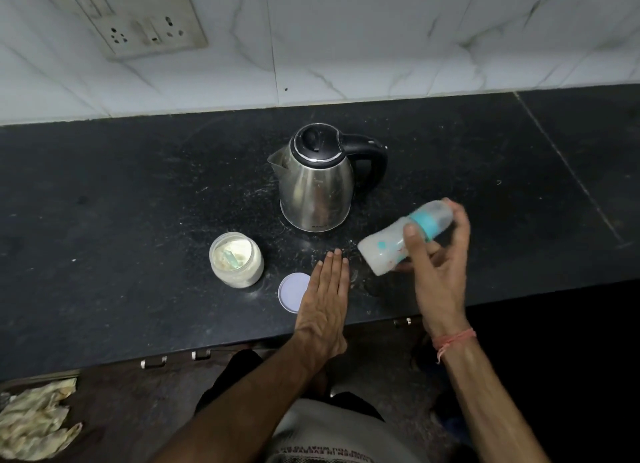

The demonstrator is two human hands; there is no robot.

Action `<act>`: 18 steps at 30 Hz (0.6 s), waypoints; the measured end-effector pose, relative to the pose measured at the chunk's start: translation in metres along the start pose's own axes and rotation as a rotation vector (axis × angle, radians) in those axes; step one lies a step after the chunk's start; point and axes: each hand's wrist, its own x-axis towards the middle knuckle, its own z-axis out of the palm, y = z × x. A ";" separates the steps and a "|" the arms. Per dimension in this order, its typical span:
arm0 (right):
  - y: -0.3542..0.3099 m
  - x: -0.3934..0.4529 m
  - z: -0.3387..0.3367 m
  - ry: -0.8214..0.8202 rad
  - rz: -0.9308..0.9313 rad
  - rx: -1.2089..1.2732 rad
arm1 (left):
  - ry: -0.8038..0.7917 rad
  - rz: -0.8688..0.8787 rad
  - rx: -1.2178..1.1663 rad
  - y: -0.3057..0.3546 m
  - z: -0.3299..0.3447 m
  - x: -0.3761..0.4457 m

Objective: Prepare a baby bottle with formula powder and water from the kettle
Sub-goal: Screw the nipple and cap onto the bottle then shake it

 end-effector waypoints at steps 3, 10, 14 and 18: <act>-0.003 -0.004 0.002 -0.141 -0.040 -0.138 | -0.007 0.019 0.026 0.000 -0.003 -0.002; -0.011 -0.021 0.005 -0.113 -0.280 -0.272 | -0.016 0.022 0.034 -0.002 -0.005 -0.002; -0.011 -0.014 0.000 0.035 -0.251 -0.077 | -0.015 0.013 0.017 -0.003 -0.008 -0.002; -0.006 -0.013 -0.002 0.060 -0.192 -0.076 | -0.018 0.025 0.016 -0.003 -0.007 -0.003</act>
